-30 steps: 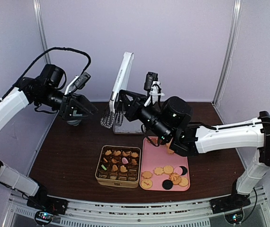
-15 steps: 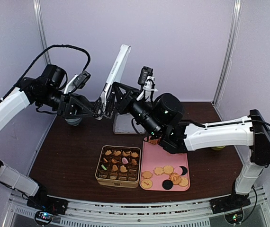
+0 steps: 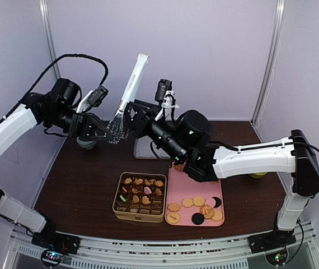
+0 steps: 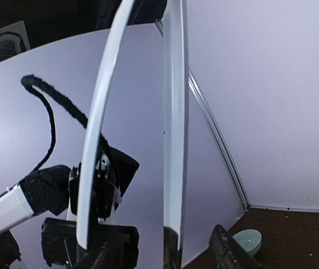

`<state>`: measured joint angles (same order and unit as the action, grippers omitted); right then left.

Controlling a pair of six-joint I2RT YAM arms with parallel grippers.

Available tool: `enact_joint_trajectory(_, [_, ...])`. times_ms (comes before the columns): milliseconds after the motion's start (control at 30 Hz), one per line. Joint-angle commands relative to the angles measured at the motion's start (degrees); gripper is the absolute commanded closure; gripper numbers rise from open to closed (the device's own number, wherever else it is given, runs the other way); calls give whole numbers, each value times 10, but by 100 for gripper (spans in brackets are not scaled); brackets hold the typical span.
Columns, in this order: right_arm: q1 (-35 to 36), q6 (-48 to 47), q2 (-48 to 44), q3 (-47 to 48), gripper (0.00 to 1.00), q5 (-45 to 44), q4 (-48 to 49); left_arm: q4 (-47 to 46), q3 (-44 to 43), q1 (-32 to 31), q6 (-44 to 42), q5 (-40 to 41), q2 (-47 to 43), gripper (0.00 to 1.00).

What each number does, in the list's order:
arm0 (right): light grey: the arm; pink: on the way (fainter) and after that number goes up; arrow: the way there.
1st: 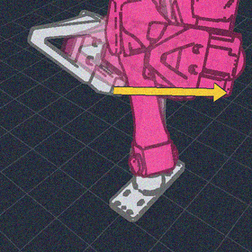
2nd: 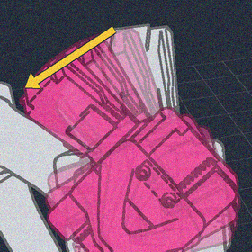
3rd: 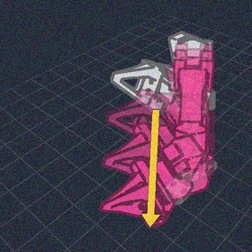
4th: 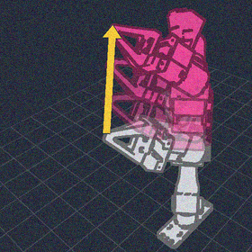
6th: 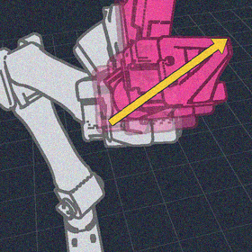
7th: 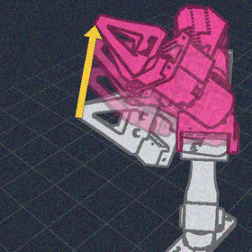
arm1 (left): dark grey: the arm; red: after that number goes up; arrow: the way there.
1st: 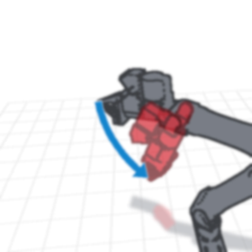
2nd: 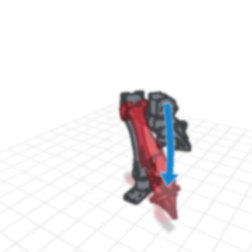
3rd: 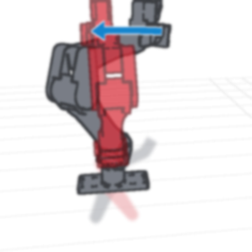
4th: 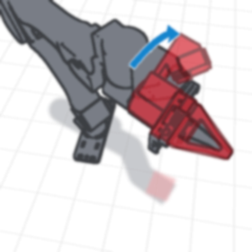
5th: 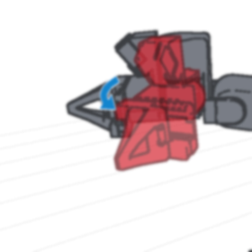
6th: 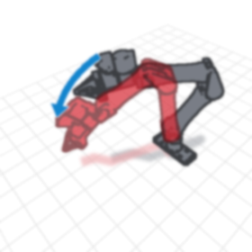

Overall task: Pack the cookies
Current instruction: Pass from the right arm to the left, then pass from the left arm to the right

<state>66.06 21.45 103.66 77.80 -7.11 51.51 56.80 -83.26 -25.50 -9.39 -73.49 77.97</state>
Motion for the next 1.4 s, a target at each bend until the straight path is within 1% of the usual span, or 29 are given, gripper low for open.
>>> enact_joint_trajectory(0, [-33,36,-69,-58,28,108,-35,69,-7,-1,-92,23,13,100])
enact_joint_trajectory(33, [-45,45,-86,-76,13,136,-46,91,-10,0,-114,30,18,100])
enact_joint_trajectory(67, [-57,50,-102,-91,2,166,-61,109,-13,0,-135,38,22,100])
enact_joint_trajectory(133, [-73,43,-135,-103,0,201,-123,143,-18,-1,-178,52,33,100])
enact_joint_trajectory(200, [-77,14,-165,-94,0,217,-199,170,-25,-2,-214,65,39,100])
enact_joint_trajectory(267, [-79,-10,-197,-96,0,226,-245,186,-31,-5,-239,87,41,100])
enact_joint_trajectory(300, [-80,-1,-213,-111,0,217,-243,188,-32,-6,-244,97,41,100])
enact_joint_trajectory(367, [-92,34,-244,-172,0,235,-153,188,-31,-9,-252,116,39,100])
enact_joint_trajectory(400, [-98,48,-250,-186,0,251,-125,188,-31,-10,-255,125,39,100])
enact_joint_trajectory(433, [-105,54,-247,-169,0,276,-154,188,-31,-12,-258,134,38,100])
enact_joint_trajectory(467, [-110,43,-237,-136,0,306,-211,190,-31,-14,-263,142,39,100])
enact_joint_trajectory(500, [-110,18,-225,-99,0,323,-277,193,-31,-15,-269,148,39,100])
enact_joint_trajectory(533, [-109,-6,-217,-75,0,335,-310,193,-31,-18,-272,155,39,100])
enact_joint_trajectory(700, [-110,-28,-194,-43,1,357,-367,213,-37,-21,-299,166,40,100])
enact_joint_trajectory(867, [-119,-12,-191,-60,8,378,-376,219,-22,-21,-312,165,31,100])
enact_joint_trajectory(1000, [-118,19,-176,-64,12,416,-364,233,-19,-21,-331,160,29,100])
enact_joint_trajectory(1100, [-119,49,-164,-69,16,442,-337,260,-28,-21,-356,139,30,100])
enact_joint_trajectory(1200, [-119,56,-156,-63,19,446,-325,271,-31,-23,-365,120,32,100])
enact_joint_trajectory(1300, [-117,75,-142,-57,22,449,-281,271,-32,-30,-364,122,35,100])
enact_joint_trajectory(1367, [-113,77,-131,-43,25,450,-271,271,-33,-31,-362,124,35,100])
